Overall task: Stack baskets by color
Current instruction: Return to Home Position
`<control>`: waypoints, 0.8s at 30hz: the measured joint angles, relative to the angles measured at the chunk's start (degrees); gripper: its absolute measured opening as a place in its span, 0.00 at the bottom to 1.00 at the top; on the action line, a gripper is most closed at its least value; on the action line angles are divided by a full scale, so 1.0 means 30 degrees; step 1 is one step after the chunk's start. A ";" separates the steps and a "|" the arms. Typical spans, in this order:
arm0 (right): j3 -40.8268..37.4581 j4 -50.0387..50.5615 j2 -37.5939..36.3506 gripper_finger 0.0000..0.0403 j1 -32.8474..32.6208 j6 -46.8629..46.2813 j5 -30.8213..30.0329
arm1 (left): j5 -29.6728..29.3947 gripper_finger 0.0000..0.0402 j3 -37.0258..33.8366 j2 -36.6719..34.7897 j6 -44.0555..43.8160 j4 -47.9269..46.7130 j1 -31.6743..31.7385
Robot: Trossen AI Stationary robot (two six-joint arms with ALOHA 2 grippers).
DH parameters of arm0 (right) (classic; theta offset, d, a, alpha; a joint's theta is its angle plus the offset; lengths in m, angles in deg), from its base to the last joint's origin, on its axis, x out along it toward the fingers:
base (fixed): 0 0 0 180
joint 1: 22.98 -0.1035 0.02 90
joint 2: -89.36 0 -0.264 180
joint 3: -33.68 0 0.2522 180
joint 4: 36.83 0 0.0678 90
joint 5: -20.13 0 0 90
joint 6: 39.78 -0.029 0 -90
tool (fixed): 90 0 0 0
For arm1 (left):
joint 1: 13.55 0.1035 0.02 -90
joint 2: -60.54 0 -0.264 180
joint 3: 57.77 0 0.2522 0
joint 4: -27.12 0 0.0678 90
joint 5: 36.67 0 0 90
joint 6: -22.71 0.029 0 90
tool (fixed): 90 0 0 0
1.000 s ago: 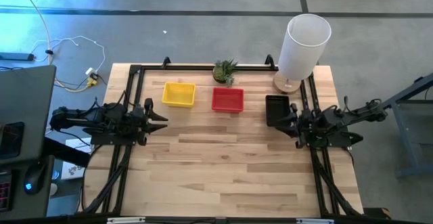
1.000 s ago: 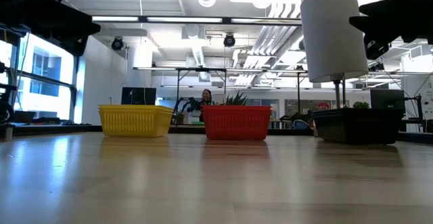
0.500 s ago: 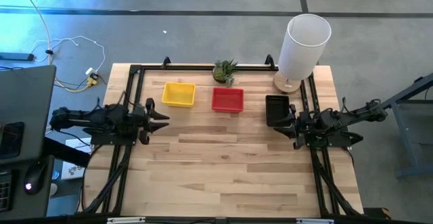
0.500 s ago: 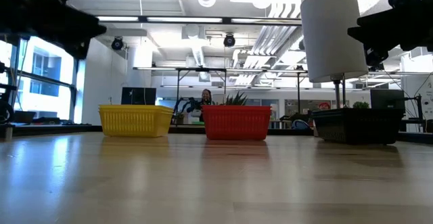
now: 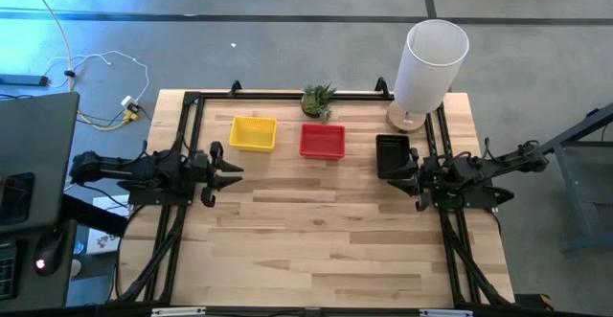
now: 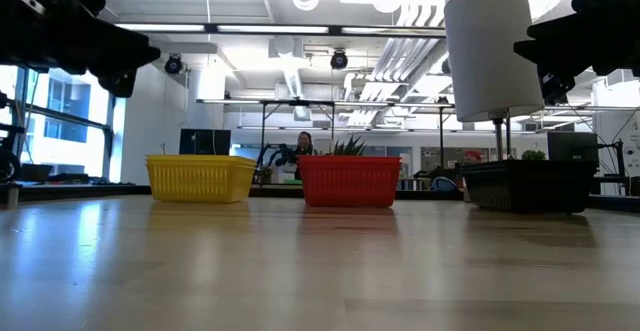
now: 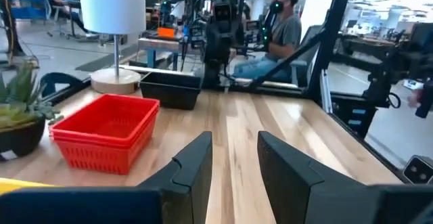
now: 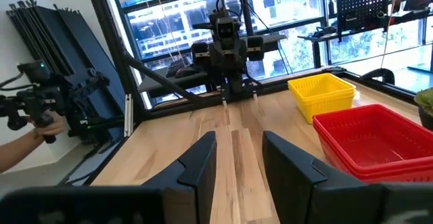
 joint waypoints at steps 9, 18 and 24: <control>-0.0007 0.0000 0.0007 0.27 0.0000 -0.1645 0.0051 | -0.0095 0.27 0.0006 0.0720 -0.0947 0.0025 0.0000; -0.0007 0.0000 0.0007 0.27 0.0000 -0.1605 0.0051 | -0.0138 0.27 0.0006 0.0727 -0.0947 0.0025 0.0000; -0.0007 0.0000 0.0007 0.27 0.0000 -0.1605 0.0051 | -0.0138 0.27 0.0006 0.0727 -0.0949 0.0025 0.0000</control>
